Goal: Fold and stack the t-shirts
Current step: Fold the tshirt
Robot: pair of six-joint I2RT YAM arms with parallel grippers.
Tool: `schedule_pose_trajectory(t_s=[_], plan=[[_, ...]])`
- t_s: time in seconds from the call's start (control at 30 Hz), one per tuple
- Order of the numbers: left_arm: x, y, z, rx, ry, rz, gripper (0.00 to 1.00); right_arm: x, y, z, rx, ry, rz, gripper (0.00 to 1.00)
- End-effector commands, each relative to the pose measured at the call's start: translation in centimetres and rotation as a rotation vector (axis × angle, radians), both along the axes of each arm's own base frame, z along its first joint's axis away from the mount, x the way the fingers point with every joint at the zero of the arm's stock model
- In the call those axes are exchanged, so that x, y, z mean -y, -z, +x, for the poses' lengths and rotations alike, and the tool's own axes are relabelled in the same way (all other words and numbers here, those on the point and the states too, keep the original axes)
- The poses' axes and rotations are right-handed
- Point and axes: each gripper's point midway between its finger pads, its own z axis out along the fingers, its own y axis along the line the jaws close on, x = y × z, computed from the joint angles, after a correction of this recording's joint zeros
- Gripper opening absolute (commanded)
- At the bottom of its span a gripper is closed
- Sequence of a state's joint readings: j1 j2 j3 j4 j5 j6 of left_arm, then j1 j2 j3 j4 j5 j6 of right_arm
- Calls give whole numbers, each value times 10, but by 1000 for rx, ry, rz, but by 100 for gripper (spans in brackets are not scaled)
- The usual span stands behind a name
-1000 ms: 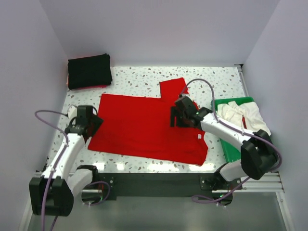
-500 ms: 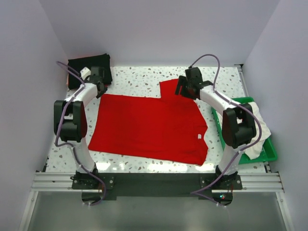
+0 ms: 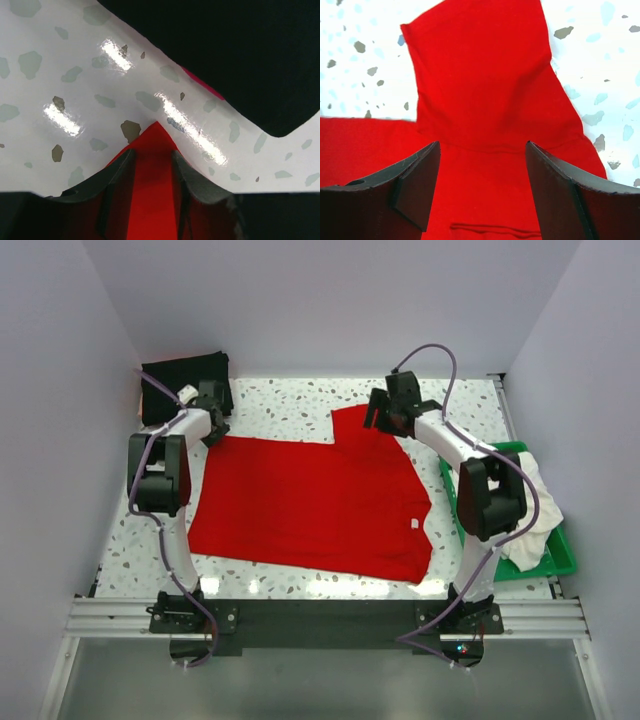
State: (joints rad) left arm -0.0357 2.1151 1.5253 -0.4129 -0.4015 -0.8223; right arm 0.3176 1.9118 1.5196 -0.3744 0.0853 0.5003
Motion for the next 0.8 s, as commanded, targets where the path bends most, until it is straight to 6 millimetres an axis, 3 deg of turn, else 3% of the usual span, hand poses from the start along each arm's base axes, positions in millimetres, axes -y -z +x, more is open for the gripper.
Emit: schedule_pose_trajectory(t_s=[0.0,0.23,0.77], plan=[[-2,-5,11,16,0,19,40,-1,-5,13,29,-16,-9,72],[-5,-20,15,50,-2,37,41,6,7,16,9,-1,1,72],[-4,-34,24,57,20,110,41,4,5,21,14,-5,23,72]])
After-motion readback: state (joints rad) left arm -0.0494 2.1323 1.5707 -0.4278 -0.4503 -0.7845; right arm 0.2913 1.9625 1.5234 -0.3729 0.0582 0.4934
